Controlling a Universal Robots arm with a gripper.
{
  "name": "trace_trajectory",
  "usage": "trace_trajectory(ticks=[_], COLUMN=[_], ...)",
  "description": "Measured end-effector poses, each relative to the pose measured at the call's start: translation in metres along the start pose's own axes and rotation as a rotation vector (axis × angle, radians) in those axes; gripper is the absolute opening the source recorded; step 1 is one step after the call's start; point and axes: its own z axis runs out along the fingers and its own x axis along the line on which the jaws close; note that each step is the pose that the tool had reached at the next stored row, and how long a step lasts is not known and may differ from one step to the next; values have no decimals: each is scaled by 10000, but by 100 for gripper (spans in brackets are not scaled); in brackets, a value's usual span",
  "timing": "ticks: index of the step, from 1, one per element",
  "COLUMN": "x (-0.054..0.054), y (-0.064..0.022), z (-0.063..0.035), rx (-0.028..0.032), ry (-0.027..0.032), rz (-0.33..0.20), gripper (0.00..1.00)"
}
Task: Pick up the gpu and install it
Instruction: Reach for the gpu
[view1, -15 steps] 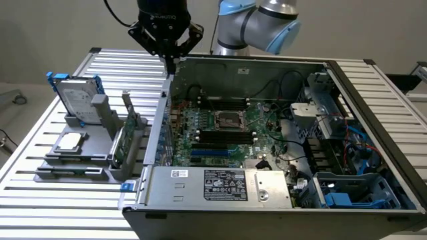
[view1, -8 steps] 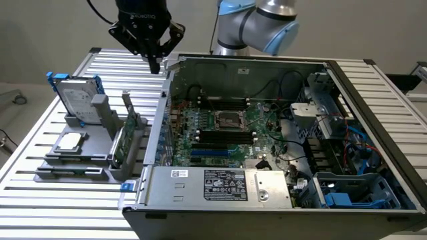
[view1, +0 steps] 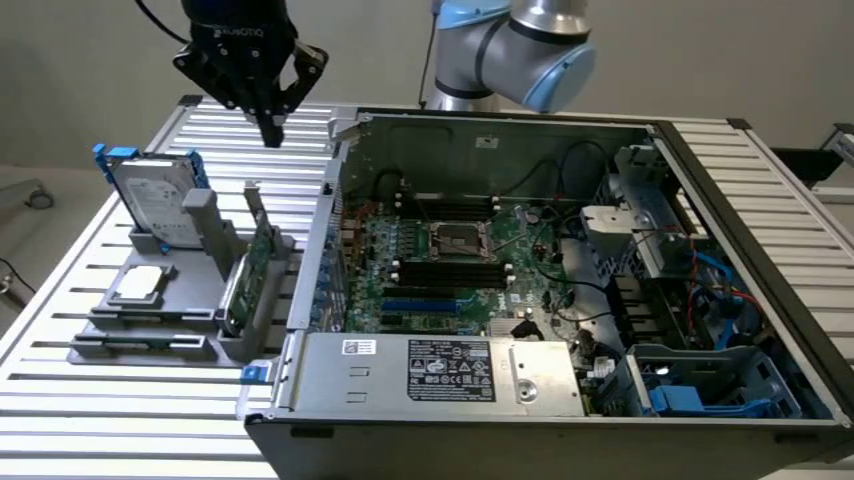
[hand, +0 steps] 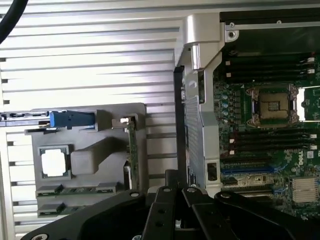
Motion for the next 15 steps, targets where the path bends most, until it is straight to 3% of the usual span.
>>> trace_trajectory(ticks=[8,11,15], x=[350,442,530], y=[-25,-31,-37], z=[7,8,8], rx=[49,141,337], ry=[10,18,26], rz=[-10,-39,-124], gripper=[11,11,11])
